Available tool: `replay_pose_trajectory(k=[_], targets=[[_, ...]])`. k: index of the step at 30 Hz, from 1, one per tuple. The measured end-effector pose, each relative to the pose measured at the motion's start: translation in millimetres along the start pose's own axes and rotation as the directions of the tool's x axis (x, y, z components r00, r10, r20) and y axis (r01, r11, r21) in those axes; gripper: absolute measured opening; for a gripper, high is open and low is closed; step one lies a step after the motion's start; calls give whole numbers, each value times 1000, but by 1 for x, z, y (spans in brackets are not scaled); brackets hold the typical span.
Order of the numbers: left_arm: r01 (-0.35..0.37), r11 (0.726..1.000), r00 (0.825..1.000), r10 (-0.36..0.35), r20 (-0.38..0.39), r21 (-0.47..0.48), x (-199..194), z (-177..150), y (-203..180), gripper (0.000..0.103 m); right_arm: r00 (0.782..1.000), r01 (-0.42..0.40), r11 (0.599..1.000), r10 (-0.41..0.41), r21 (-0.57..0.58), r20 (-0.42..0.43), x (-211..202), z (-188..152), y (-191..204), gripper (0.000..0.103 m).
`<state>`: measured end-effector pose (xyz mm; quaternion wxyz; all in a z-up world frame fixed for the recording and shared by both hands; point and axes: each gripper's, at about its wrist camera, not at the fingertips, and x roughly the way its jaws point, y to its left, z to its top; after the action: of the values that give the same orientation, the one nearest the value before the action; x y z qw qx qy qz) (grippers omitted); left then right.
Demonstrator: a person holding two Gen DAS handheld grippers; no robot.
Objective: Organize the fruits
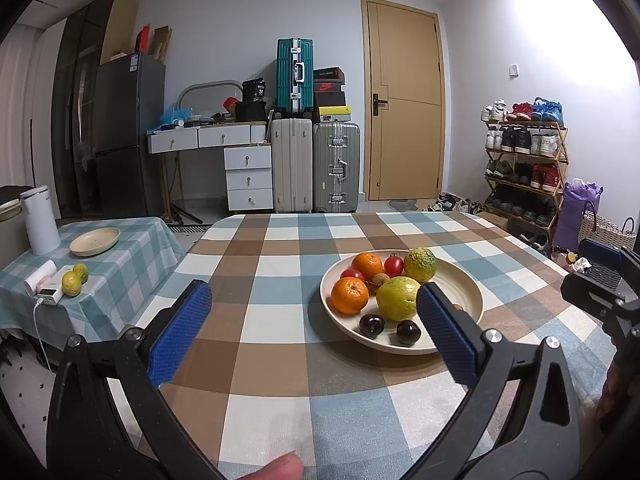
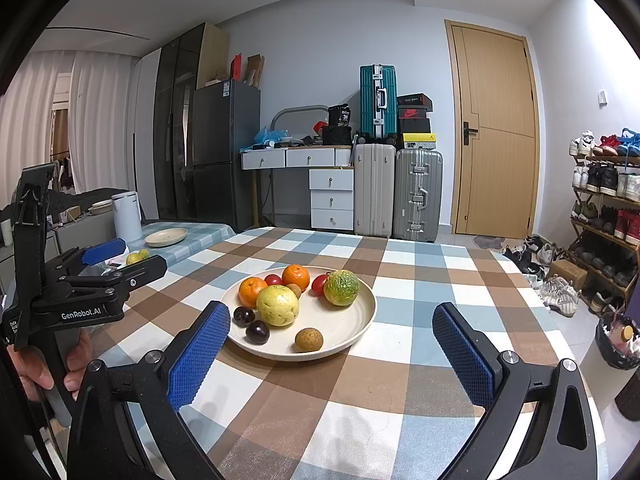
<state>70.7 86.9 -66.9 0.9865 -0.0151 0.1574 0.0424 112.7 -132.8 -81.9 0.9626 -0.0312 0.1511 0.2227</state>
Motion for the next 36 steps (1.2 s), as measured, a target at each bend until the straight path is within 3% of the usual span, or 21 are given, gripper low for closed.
replay_pose_trajectory(k=[36], targets=[[3,1000,1000,-3,1,3,-2,0,0,102,1000,0,1000,0,1,0,0,0,0,103]])
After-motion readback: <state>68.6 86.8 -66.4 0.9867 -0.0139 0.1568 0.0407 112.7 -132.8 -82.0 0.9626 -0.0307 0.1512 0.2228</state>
